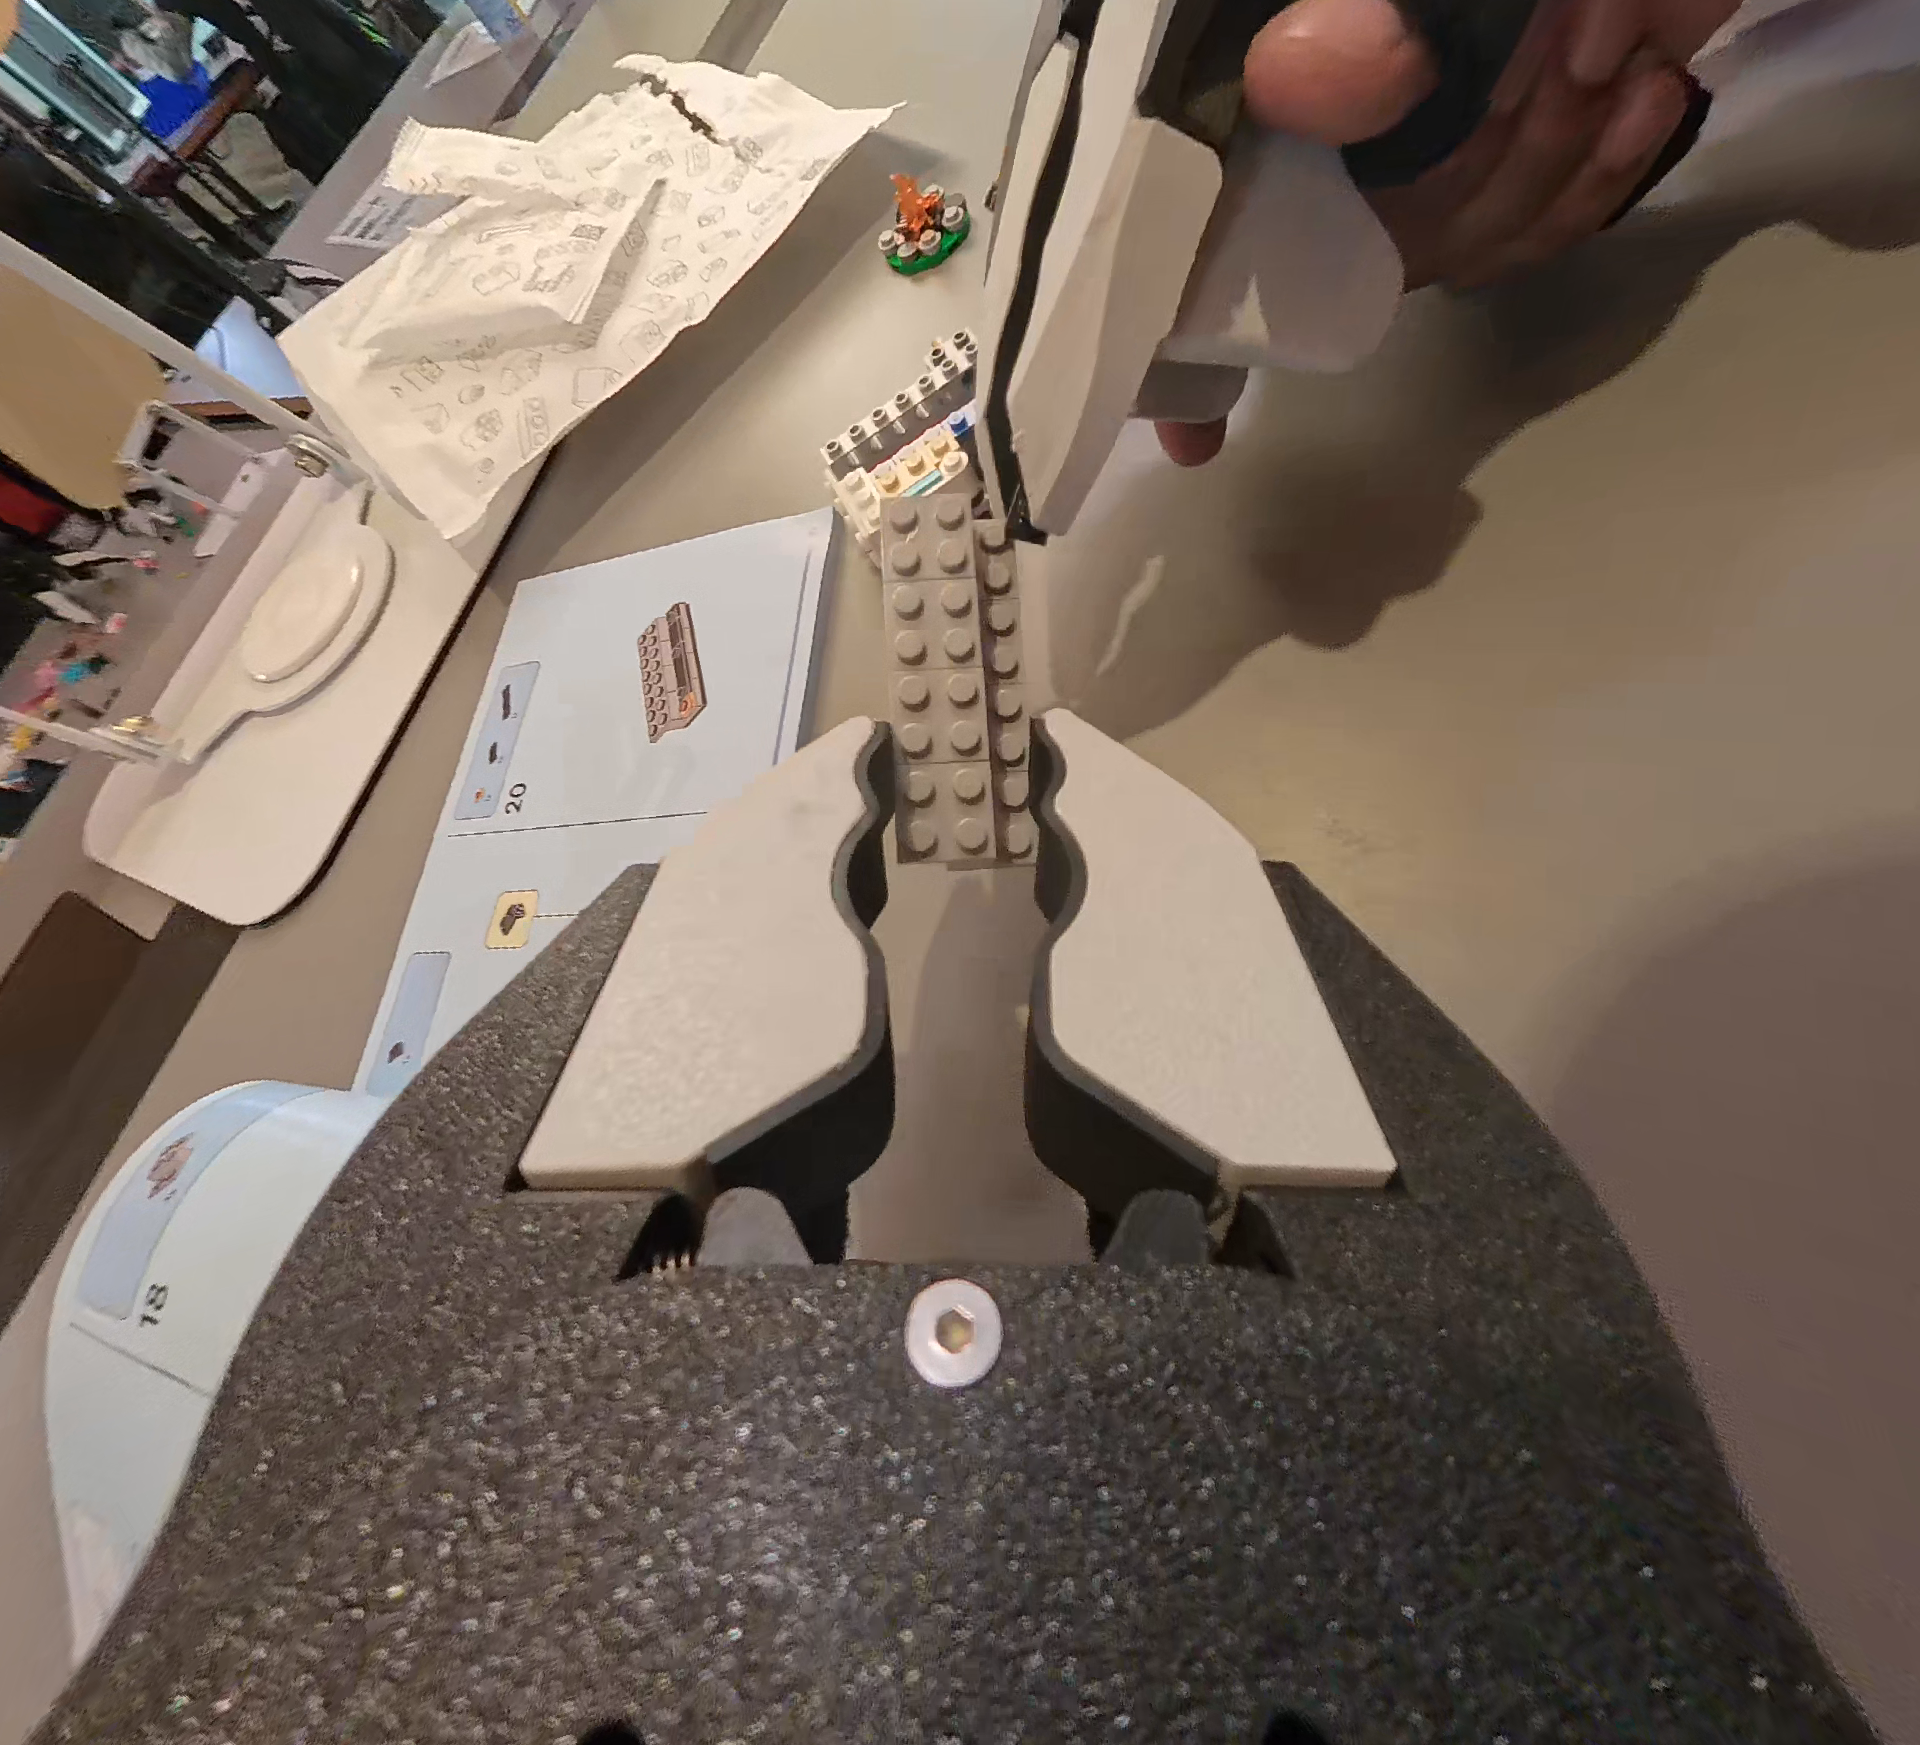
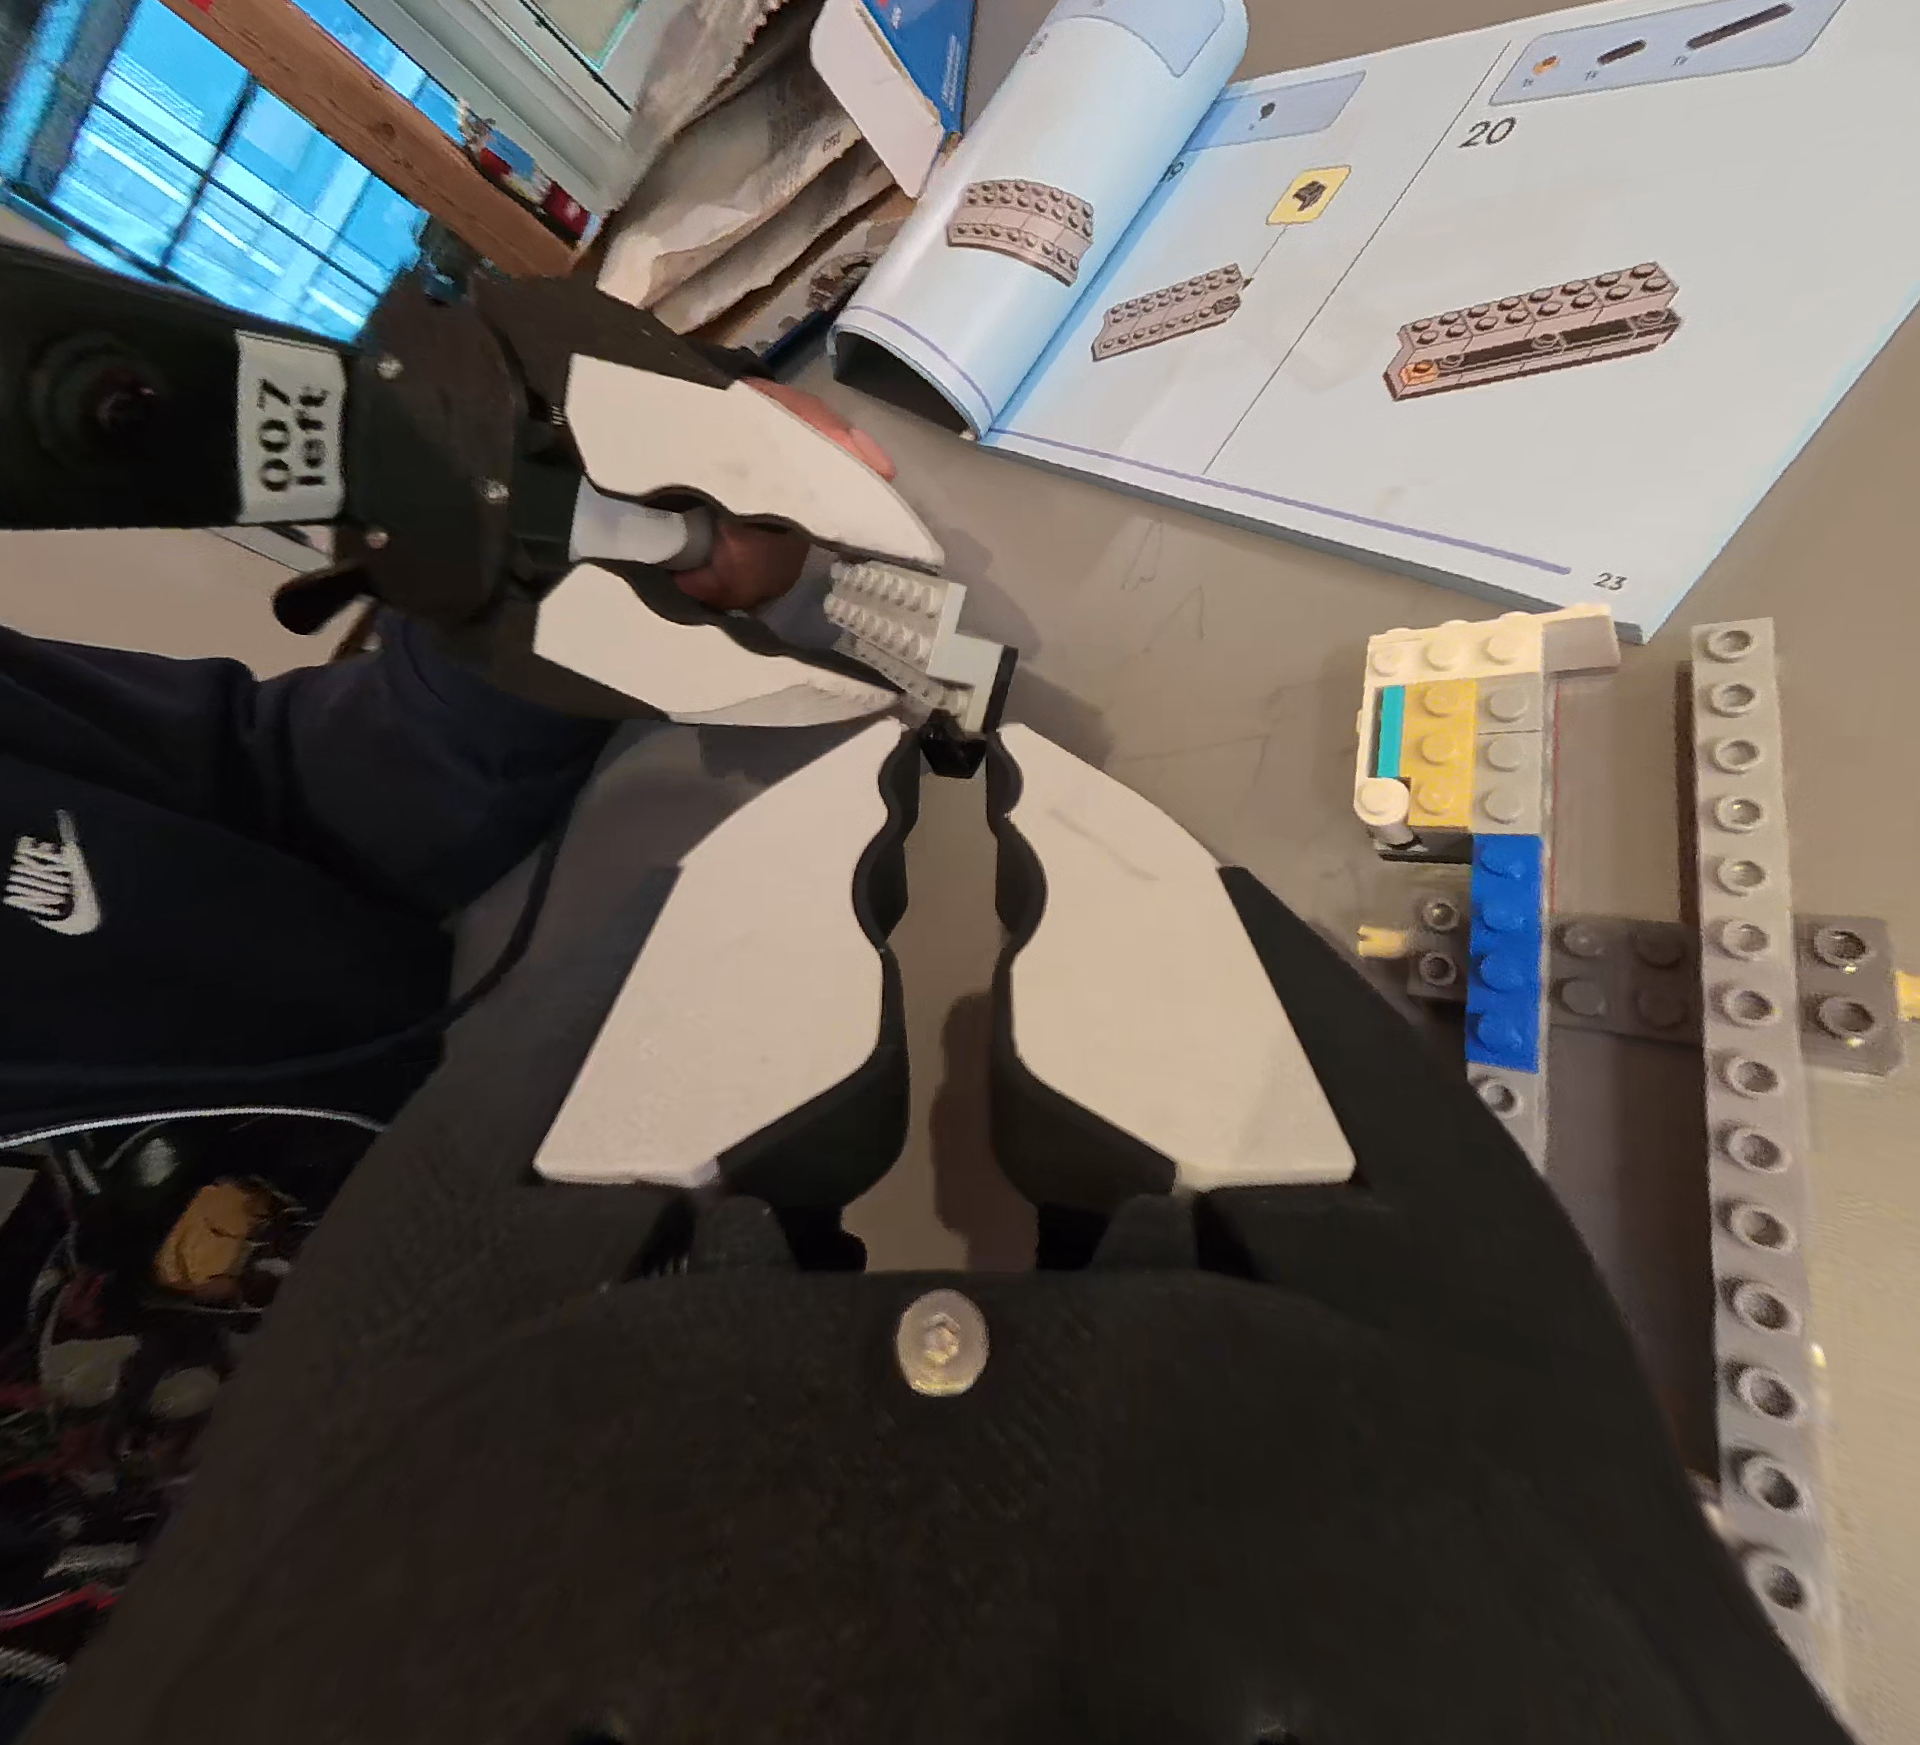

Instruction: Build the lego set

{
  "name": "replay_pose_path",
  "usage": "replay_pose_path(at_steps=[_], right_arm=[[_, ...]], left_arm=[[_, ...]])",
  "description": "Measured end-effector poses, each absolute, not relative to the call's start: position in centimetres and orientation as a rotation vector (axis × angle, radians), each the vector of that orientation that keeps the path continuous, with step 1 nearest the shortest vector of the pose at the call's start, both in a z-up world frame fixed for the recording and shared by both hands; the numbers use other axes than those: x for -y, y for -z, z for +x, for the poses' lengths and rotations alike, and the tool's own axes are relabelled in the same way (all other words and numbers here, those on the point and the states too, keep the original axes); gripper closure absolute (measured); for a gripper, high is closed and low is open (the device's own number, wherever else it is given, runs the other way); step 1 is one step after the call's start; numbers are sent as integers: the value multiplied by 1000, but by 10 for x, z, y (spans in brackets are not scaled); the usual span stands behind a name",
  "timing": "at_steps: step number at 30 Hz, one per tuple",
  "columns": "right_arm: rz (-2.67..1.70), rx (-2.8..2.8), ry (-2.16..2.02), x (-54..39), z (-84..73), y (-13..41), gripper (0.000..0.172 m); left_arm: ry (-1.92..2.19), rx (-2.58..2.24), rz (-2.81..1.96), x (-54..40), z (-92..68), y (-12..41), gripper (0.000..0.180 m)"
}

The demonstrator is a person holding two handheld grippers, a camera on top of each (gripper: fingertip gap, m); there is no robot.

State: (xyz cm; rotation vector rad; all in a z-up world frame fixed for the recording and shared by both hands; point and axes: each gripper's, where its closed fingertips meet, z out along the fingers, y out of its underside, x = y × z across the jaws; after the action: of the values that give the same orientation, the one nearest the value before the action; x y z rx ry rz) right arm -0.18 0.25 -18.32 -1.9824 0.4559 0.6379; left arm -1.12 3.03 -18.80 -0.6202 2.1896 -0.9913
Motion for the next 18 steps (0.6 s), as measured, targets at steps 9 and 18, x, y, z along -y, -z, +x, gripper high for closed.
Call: replay_pose_path(at_steps=[9,18], right_arm=[[-2004,-419,-434,-6,9,182,160],[-2000,-385,-285,-10,16,181,159]], left_arm=[[857,-2116,-576,-36,-4,189,156],[882,-2073,-584,-33,-1,187,157]])
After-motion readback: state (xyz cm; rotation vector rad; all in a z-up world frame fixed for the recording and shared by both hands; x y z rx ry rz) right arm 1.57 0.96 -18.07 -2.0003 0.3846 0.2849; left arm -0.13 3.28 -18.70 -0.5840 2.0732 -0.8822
